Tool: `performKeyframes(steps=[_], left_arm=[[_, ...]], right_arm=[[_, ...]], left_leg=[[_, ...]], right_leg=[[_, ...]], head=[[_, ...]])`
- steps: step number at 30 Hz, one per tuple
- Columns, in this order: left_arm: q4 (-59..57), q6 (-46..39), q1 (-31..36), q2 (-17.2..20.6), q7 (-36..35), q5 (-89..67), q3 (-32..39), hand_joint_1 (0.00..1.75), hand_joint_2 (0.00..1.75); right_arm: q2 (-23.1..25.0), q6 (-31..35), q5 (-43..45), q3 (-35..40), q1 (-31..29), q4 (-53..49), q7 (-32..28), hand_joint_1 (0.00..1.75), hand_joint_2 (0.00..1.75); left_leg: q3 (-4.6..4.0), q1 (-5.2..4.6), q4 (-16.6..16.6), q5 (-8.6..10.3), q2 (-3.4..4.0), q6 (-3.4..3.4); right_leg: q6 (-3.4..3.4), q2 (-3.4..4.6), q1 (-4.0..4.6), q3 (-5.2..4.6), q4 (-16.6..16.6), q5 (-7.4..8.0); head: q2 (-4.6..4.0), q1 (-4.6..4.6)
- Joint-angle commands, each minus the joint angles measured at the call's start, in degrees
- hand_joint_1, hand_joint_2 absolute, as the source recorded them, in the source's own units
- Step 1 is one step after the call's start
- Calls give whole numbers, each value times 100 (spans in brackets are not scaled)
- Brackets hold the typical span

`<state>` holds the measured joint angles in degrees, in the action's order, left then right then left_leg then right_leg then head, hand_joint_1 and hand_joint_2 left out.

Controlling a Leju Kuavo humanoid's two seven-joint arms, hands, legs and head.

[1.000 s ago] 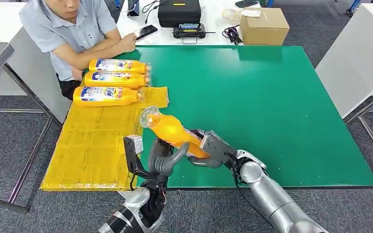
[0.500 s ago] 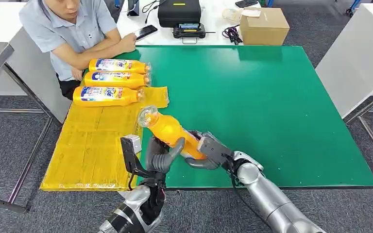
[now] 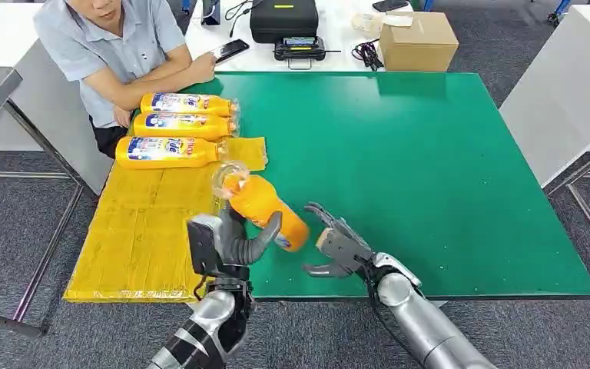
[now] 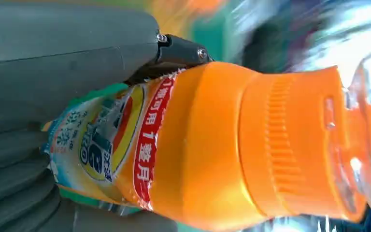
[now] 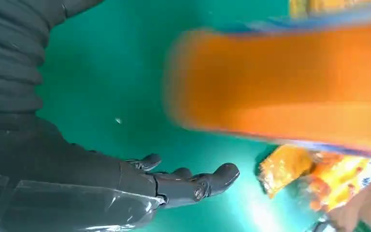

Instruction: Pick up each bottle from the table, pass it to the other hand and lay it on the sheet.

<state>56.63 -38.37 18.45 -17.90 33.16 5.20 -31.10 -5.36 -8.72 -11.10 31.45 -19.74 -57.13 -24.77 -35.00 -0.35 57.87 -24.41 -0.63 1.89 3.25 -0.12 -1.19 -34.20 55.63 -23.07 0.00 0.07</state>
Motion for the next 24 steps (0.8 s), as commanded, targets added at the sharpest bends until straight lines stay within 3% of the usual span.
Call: performKeyframes(steps=[1,5,7,8,9,20,22,23,24], left_arm=[[542,-105,-126,147,-116,-1692,910,175,175],[1347,-163,-528,-210,-167,-4986,2165,175,175],[1394,-163,-468,-210,-952,-7153,2560,175,175],[1228,-163,-410,-210,-1096,-7405,2613,175,175],[838,-163,-186,-41,-1630,-8320,2737,175,175],[775,-163,-121,24,-1617,-8246,2743,175,175],[299,-163,88,369,-2856,-9319,2360,175,175],[88,-163,255,662,-3470,-9520,2064,175,175],[-435,-163,588,1161,-4330,-9520,1316,175,175]], right_arm=[[306,374,-212,-689,404,14,-215,0,175],[399,599,-446,-804,321,66,-283,0,175],[459,478,-419,-921,191,182,-382,0,175],[466,457,-421,-934,184,186,-392,0,175],[473,403,-450,-953,164,176,-418,0,175],[481,395,-455,-961,152,174,-418,0,175],[497,324,-488,-979,148,188,-447,0,175],[526,297,-497,-1001,125,219,-453,0,175],[554,252,-506,-1003,83,268,-459,0,175]], left_leg=[[18,6,-2,-9,10,-10],[17,6,4,-14,39,-12],[17,8,9,-16,36,-14],[14,6,4,-13,34,-11],[10,3,-2,-6,30,-7],[16,5,-2,-5,18,-9],[19,6,0,-8,21,-10],[15,2,-5,-1,13,-9],[24,6,-3,-6,15,-13]], right_leg=[[-12,7,7,18,-4,-5],[-16,28,7,7,3,-4],[-19,29,9,9,7,-7],[-14,27,7,6,3,-3],[-10,24,3,1,0,1],[-11,13,4,11,0,-3],[-13,14,5,14,1,-5],[-11,7,1,10,0,-2],[-16,8,6,20,1,-6]], head=[[0,2],[0,0],[0,2],[0,0],[0,0],[0,2],[0,2],[0,0],[0,2]])
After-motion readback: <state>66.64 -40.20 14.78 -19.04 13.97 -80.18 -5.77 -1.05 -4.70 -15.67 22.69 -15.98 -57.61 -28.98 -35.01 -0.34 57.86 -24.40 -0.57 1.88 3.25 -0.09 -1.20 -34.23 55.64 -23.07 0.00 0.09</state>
